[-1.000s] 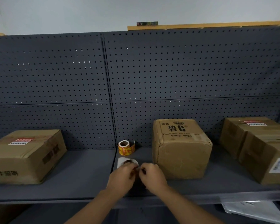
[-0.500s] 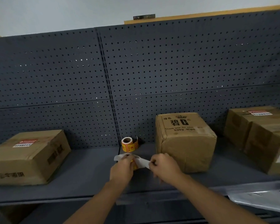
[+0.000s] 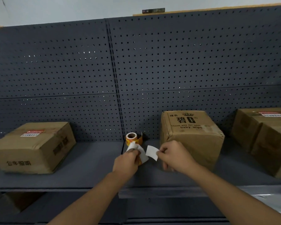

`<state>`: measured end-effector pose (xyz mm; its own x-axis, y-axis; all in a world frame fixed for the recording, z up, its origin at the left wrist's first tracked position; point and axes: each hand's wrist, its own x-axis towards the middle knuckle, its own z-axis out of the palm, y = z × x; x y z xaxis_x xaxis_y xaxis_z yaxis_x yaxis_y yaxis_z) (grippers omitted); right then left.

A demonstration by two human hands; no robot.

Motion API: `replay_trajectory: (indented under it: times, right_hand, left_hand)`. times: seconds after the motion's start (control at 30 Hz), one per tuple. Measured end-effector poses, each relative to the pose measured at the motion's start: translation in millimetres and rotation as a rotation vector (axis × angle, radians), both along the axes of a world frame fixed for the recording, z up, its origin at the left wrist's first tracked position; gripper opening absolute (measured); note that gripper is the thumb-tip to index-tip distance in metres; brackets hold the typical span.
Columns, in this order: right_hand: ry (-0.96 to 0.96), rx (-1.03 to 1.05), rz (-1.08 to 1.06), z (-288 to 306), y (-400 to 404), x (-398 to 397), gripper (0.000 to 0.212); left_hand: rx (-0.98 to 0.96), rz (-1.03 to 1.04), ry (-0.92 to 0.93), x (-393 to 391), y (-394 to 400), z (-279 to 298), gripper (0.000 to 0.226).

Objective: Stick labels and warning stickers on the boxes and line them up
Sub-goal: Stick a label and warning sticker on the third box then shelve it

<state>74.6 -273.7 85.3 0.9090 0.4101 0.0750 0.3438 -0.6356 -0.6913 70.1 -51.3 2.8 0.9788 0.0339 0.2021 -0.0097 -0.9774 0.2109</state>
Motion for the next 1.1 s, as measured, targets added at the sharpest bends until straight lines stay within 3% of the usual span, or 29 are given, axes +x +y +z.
replay_trajectory:
  times: [0.2, 0.3, 0.4, 0.57, 0.63, 0.77, 0.83, 0.97, 1.1]
  right_hand:
    - [-0.007, 0.081, -0.021, 11, -6, 0, 0.023]
    - [-0.009, 0.131, -0.03, 18, -12, 1, 0.023]
    - [-0.005, 0.183, -0.054, 23, -16, 4, 0.024]
    - [-0.101, 0.282, -0.124, 28, -16, 2, 0.024]
    - [-0.227, 0.275, -0.126, 30, -14, 0, 0.021]
    - [-0.713, 0.084, -0.043, 32, -18, 4, 0.017]
    - [-0.807, 0.043, -0.003, 32, -23, 8, 0.026]
    - [-1.054, -0.093, 0.021, 35, -33, 13, 0.031]
    - [-1.09, -0.26, 0.045, 32, -44, 16, 0.03]
  left_hand:
    - [-0.033, -0.034, -0.082, -6, -4, 10, 0.033]
    - [-0.147, -0.068, -0.141, -7, -9, 18, 0.029]
    - [-0.372, -0.075, -0.193, -7, -21, 30, 0.016]
    - [-1.011, -0.05, -0.298, -17, -56, 61, 0.031]
    - [-1.207, -0.042, -0.279, -19, -68, 74, 0.036]
    - [-1.56, -0.068, -0.197, -16, -83, 105, 0.05]
    - [-1.67, -0.093, -0.175, -13, -85, 116, 0.041]
    - [-1.756, -0.085, -0.104, -8, -88, 126, 0.013]
    - [-1.759, -0.08, -0.08, -5, -92, 129, 0.01]
